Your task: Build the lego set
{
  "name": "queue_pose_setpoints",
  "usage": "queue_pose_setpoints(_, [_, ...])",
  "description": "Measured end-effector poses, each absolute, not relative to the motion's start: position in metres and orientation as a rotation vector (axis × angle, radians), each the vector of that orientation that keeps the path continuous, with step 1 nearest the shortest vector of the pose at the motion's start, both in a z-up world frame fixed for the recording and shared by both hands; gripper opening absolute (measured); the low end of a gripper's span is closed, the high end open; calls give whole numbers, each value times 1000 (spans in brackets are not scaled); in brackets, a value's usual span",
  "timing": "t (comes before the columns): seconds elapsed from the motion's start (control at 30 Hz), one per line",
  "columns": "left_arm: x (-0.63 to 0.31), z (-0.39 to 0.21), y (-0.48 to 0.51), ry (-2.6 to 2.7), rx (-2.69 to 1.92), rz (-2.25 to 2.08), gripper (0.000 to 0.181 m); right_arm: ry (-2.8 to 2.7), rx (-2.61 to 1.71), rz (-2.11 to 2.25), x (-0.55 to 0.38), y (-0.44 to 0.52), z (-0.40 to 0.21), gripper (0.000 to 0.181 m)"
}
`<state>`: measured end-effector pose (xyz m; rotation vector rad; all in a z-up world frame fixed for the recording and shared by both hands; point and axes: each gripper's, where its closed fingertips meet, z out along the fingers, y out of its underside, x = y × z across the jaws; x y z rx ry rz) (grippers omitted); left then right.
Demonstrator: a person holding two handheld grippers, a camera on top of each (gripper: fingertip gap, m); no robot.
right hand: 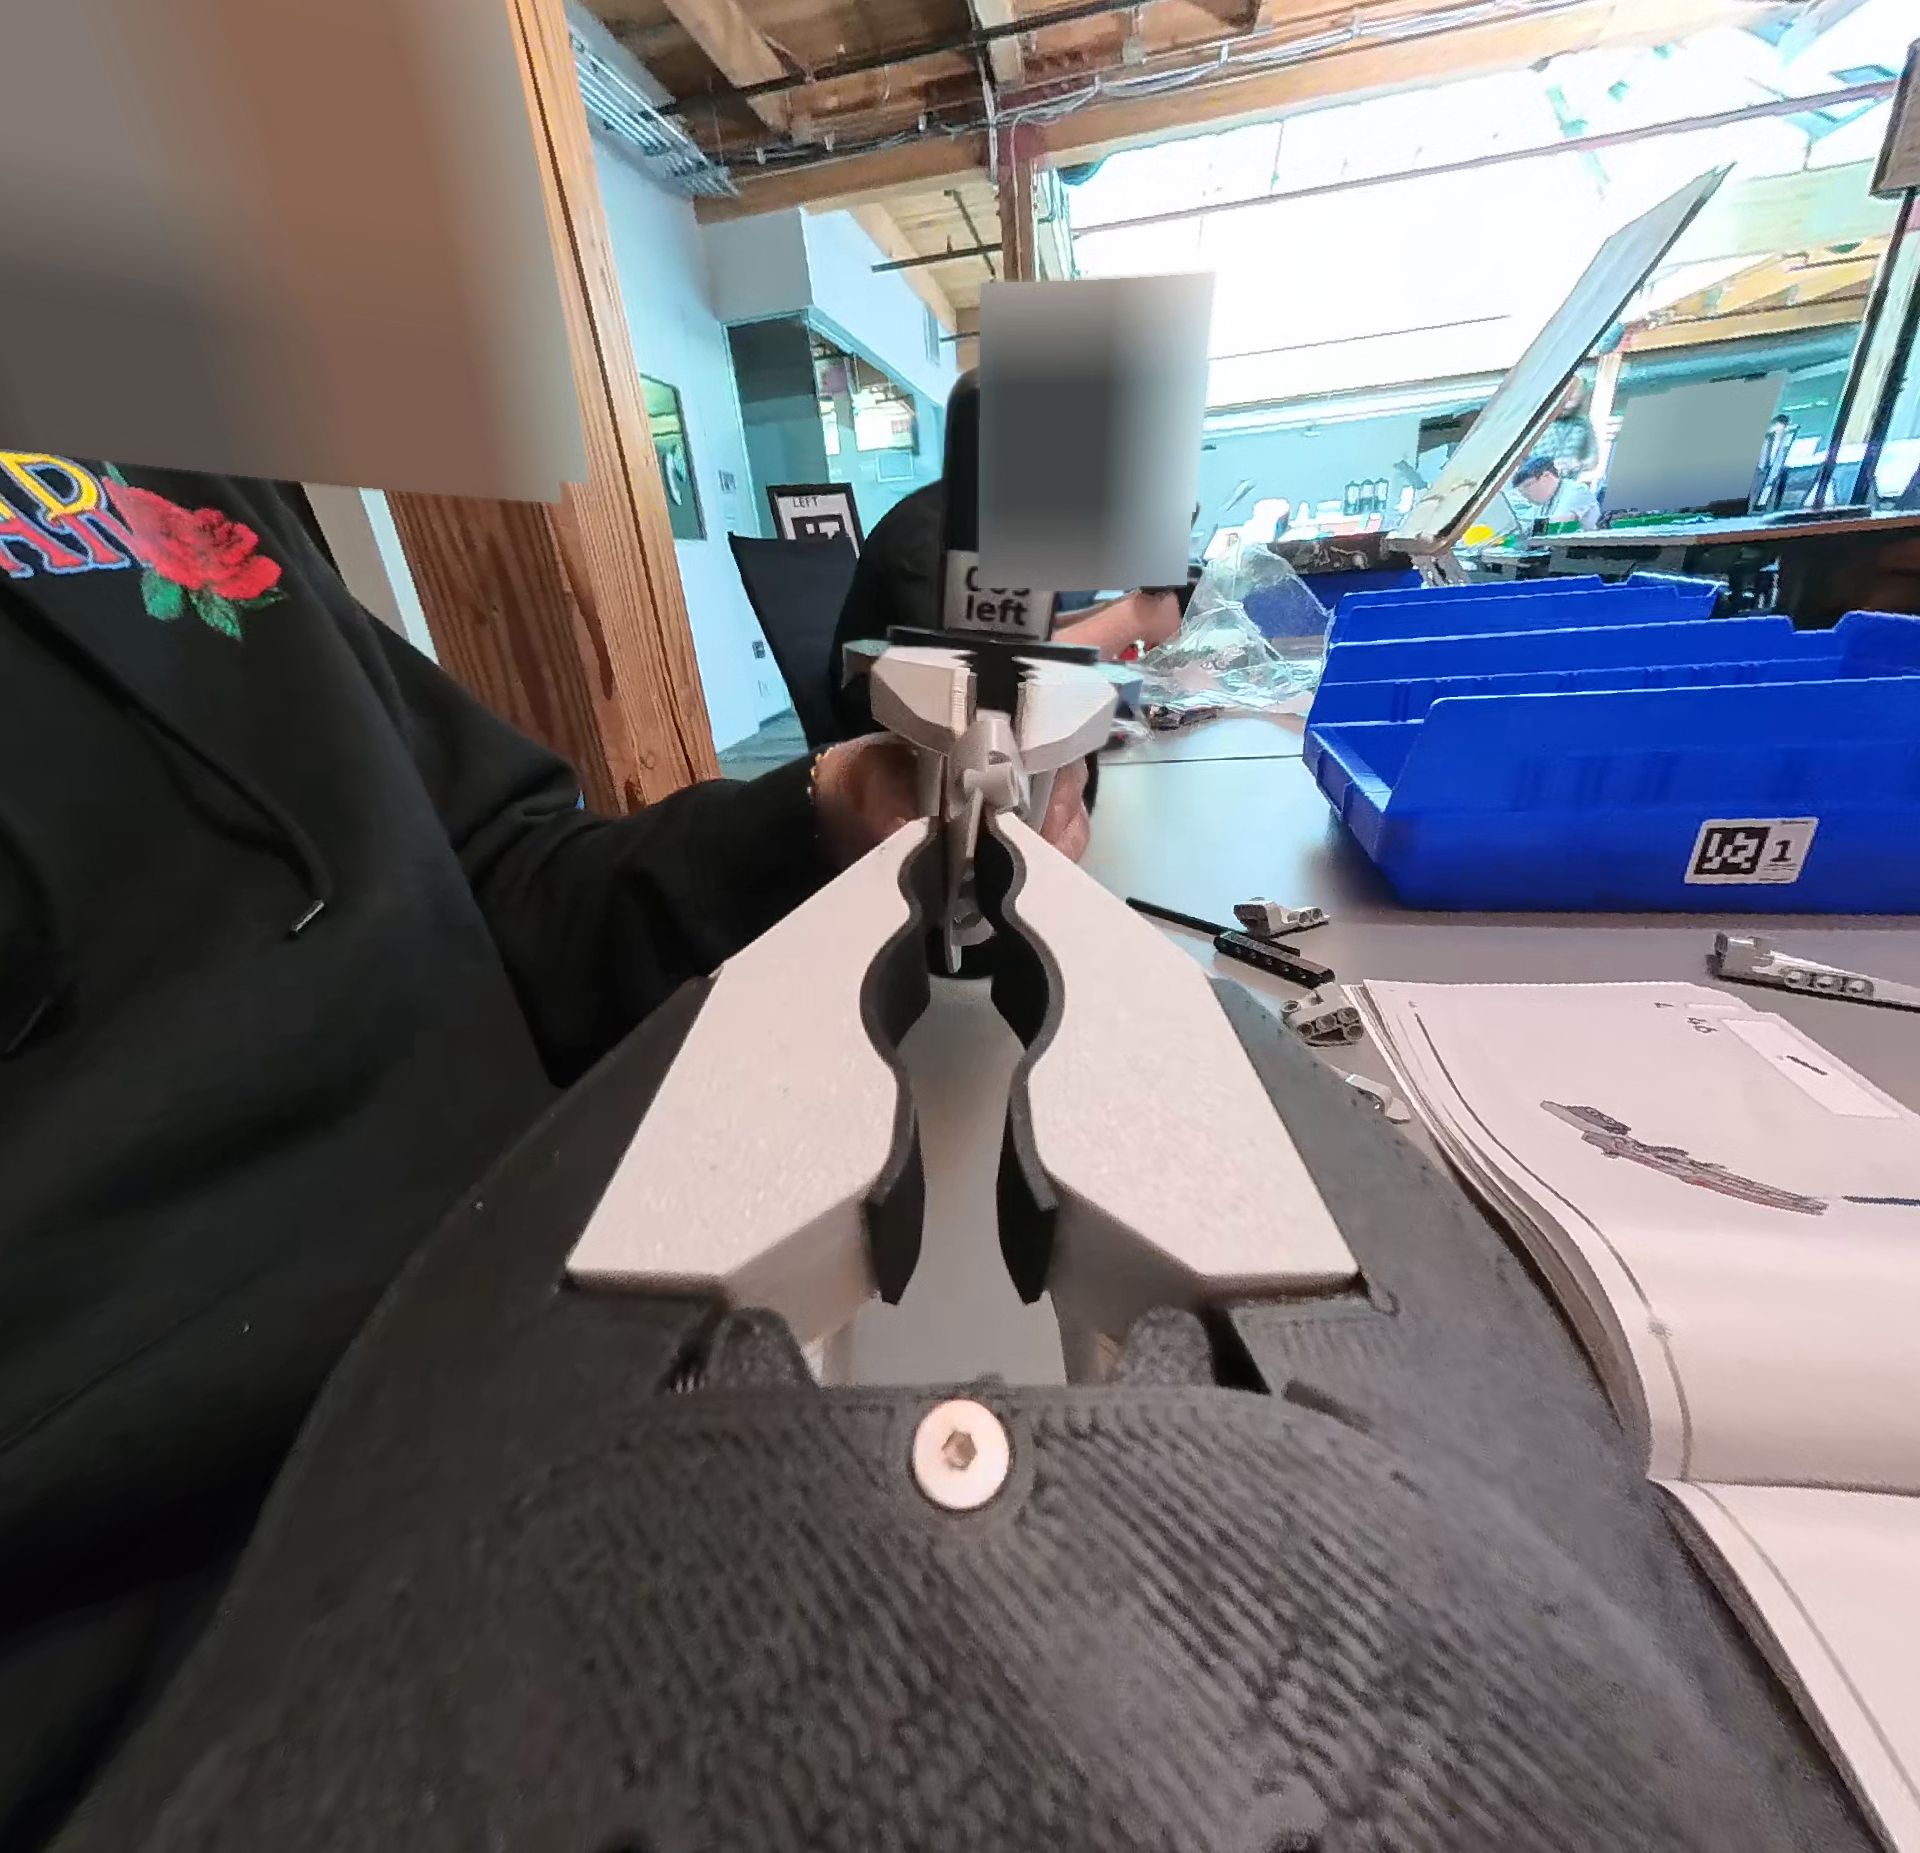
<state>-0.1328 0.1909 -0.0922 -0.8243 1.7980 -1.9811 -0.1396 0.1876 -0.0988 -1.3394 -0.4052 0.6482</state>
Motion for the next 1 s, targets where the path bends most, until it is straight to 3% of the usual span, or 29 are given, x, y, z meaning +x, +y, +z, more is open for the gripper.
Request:
queue_pose_setpoints(0.43, [-118,-98,205,1673,-1078,-2093,6,-263,-1393,729,-126,200,-102,4])
queue_pose_setpoints(0.7, [-120,-103,206,1820,-987,-1740,6,-289,-1432,688,-129,202,-107,4])
queue_pose_setpoints(1.0, [-121,-97,204,1786,-920,-1746,6,-267,-1393,728,-130,201,-102,4])
